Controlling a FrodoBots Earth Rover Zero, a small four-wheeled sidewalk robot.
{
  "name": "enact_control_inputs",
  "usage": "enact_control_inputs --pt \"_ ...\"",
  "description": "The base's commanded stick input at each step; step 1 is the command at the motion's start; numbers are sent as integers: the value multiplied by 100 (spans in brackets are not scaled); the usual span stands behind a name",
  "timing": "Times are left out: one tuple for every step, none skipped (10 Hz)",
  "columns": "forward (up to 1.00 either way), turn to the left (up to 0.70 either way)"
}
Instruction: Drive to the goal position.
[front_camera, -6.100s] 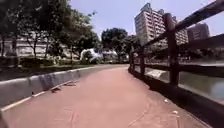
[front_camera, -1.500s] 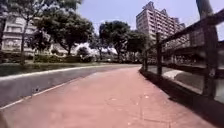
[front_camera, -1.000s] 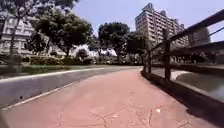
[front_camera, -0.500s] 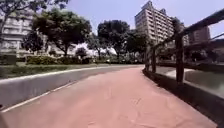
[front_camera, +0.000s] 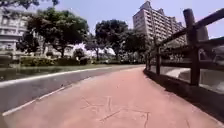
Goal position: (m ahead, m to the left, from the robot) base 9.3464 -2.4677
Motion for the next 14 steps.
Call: enact_control_inputs --pt "100 1" --pt "100 1" --pt "100 1" --pt "100 1" --pt "100 1" --pt "100 1" --pt "100 1" --pt "100 1" --pt "100 1" --pt "100 1" --pt "100 1" --pt "100 1" --pt "100 1" --pt "100 1"
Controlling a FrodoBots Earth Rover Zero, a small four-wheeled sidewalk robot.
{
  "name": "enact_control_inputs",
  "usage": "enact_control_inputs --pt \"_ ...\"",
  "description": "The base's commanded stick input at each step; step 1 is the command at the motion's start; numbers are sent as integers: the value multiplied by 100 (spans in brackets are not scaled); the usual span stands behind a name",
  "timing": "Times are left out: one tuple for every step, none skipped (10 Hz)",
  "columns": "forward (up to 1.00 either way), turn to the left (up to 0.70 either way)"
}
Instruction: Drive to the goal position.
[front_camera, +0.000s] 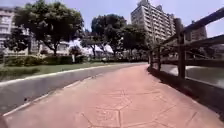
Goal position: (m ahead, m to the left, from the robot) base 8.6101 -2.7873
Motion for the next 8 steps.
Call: enact_control_inputs --pt "100 1" --pt "100 1" --pt "100 -24" --pt "100 -35" --pt "100 -38" --pt "100 -26" --pt "100 -1" --pt "100 1"
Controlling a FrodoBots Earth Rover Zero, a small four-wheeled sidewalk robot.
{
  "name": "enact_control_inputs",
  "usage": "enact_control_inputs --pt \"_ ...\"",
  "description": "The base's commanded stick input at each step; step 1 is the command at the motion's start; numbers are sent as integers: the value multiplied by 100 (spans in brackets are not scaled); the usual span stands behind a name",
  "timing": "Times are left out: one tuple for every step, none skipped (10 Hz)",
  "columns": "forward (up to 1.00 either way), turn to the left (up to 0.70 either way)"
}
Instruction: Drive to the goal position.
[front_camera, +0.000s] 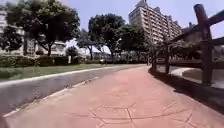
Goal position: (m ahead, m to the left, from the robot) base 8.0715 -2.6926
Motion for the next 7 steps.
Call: enact_control_inputs --pt "100 1" --pt "100 1" --pt "100 1" --pt "100 1" --pt "100 1" --pt "100 1" --pt "100 1"
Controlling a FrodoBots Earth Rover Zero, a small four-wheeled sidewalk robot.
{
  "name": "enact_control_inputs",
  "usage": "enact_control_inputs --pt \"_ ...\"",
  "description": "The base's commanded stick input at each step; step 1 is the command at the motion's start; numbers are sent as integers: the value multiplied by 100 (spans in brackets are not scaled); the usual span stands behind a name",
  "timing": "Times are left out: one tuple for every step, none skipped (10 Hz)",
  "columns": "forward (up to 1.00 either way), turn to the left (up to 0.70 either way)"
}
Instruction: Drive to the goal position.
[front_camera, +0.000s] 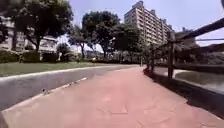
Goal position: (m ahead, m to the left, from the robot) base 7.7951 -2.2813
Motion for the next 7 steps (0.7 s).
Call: enact_control_inputs --pt "100 1" --pt "100 1" --pt "100 1" --pt "100 -2" --pt "100 -17" --pt "100 -19" --pt "100 -21"
